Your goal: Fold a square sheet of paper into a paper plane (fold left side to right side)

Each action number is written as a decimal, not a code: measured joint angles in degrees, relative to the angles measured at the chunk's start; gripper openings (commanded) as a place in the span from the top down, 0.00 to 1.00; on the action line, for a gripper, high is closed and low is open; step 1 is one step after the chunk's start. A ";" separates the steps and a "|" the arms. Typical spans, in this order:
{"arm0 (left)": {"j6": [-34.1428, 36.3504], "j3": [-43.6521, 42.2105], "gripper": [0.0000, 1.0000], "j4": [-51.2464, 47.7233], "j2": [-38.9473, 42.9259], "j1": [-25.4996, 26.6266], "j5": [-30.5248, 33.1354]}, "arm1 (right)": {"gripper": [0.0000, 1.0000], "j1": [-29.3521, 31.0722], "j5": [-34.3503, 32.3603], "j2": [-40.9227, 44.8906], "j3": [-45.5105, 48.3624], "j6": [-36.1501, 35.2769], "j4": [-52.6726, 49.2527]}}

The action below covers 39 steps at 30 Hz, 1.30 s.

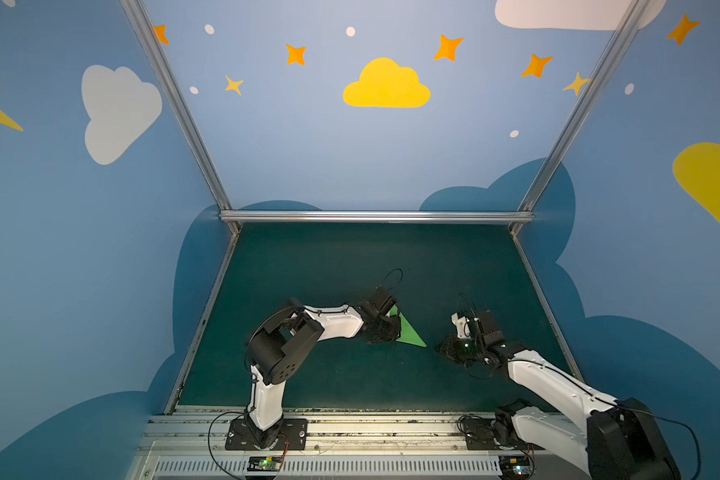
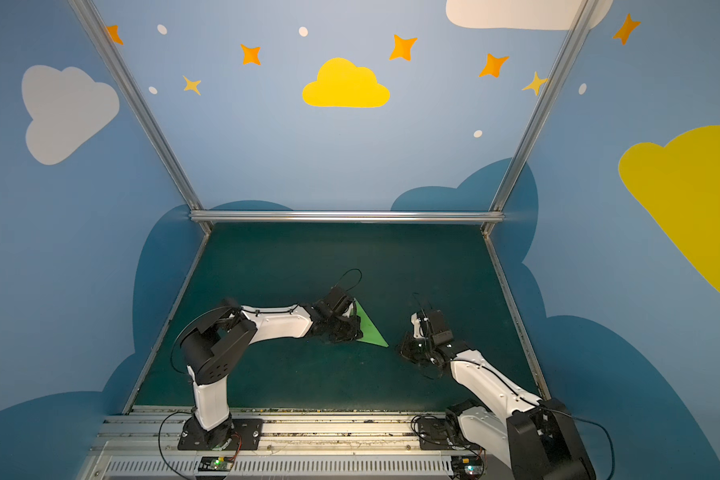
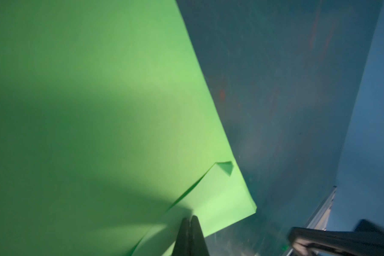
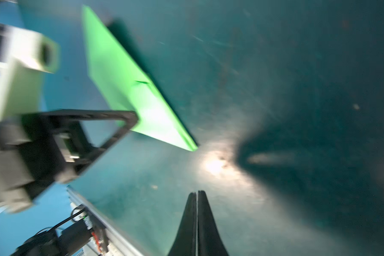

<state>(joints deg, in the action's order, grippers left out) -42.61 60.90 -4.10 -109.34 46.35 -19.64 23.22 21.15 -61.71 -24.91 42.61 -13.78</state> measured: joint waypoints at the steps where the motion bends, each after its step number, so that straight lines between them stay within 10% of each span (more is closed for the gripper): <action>1: 0.59 -0.37 0.96 -0.90 0.55 0.24 0.07 | 1.00 0.00 0.70 -0.66 -1.11 -0.37 -0.07; 14: 0.24 -2.84 0.50 -8.31 12.50 -0.57 1.79 | 1.00 3.26 4.50 -14.23 -7.98 -2.47 4.22; 39: -14.08 -13.18 0.53 9.31 12.02 -0.96 4.90 | 1.00 3.52 4.66 -16.39 -8.37 -2.54 6.51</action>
<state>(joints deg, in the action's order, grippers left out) -56.69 47.72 5.21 -97.32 45.39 -14.74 26.74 25.80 -78.11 -33.28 40.07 -7.27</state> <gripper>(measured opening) 0.486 0.047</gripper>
